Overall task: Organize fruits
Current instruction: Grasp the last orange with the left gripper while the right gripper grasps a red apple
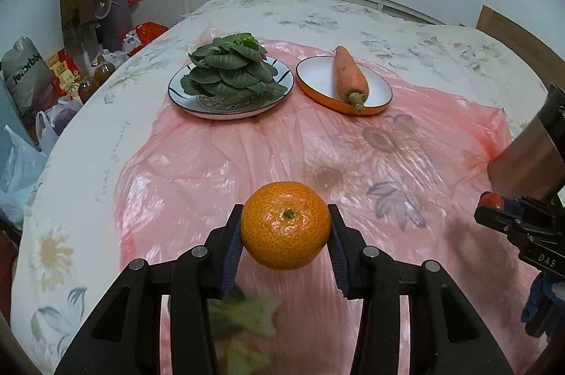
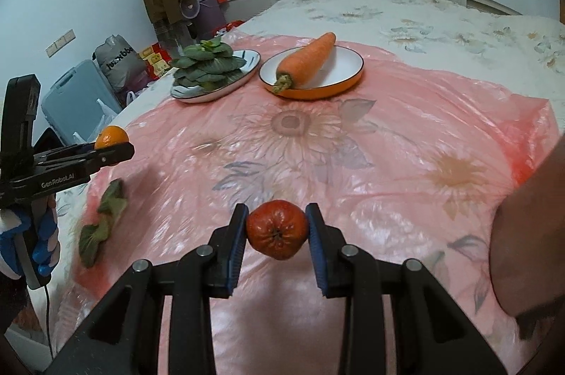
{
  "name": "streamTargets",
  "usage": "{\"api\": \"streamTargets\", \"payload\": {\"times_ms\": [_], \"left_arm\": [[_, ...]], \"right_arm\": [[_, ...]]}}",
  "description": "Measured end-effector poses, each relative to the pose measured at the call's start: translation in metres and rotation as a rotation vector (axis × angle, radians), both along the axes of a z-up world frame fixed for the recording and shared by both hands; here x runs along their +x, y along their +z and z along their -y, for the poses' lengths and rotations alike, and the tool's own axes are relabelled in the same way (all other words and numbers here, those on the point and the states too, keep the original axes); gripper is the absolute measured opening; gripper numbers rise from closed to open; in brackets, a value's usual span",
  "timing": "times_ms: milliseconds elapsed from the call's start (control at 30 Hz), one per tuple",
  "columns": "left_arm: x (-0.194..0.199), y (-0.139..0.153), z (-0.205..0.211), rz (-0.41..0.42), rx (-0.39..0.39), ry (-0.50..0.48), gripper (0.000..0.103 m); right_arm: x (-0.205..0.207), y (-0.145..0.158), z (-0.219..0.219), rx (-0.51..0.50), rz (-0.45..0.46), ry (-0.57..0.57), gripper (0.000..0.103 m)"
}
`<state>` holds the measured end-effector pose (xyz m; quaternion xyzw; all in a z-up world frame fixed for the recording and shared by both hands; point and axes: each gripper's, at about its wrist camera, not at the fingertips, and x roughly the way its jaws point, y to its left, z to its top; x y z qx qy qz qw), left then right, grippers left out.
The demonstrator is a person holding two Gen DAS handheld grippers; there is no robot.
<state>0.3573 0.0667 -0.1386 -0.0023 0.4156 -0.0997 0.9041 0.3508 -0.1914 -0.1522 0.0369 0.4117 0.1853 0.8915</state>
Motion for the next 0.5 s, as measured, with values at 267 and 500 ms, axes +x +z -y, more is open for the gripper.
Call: {"api": "streamTargets", "payload": {"times_ms": [267, 500], "left_arm": [[-0.059, 0.020, 0.002, 0.015, -0.022, -0.013, 0.039], [-0.121, 0.031, 0.015, 0.017, -0.034, -0.041, 0.039]], "right_arm": [[-0.057, 0.020, 0.010, 0.002, 0.009, -0.018, 0.042], [-0.119, 0.027, 0.025, -0.014, -0.009, -0.045, 0.042]]}}
